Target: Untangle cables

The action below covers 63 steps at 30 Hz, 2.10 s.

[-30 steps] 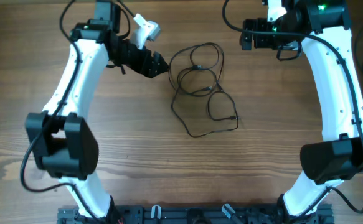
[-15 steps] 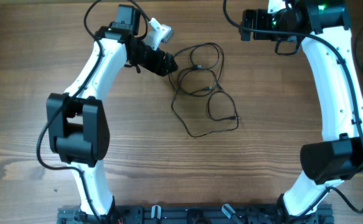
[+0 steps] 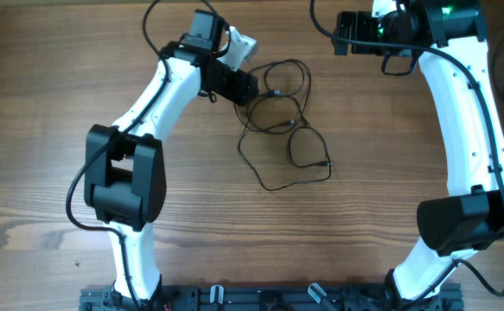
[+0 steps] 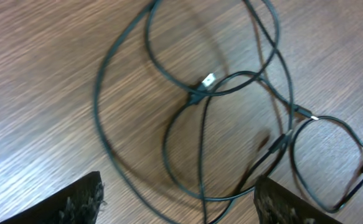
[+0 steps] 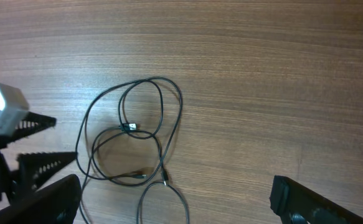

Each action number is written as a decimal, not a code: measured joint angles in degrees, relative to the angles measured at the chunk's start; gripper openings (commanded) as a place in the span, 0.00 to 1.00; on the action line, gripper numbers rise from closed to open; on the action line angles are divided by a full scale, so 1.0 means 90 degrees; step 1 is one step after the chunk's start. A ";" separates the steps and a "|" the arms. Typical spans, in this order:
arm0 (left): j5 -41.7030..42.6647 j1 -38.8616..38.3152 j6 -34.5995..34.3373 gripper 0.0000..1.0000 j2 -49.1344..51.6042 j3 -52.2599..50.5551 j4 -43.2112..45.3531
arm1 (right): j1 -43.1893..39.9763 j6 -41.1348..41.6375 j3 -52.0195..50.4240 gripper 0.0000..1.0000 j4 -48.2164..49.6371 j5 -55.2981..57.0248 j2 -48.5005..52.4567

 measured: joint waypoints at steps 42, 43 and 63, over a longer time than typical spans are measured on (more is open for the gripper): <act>0.0262 -0.0435 -0.0129 0.38 0.0901 0.0005 -0.0163 | 0.0000 -0.0029 0.0000 1.00 0.0019 0.0168 0.0000; 0.0262 -0.0435 -0.0131 0.25 0.0901 0.0005 -0.0177 | 0.0000 -0.0029 0.0000 1.00 0.0019 0.0168 0.0000; -0.0299 -0.0092 -0.0194 0.04 0.0809 0.0005 -0.0454 | 0.0000 0.0151 0.0000 1.00 0.0019 0.0714 0.0000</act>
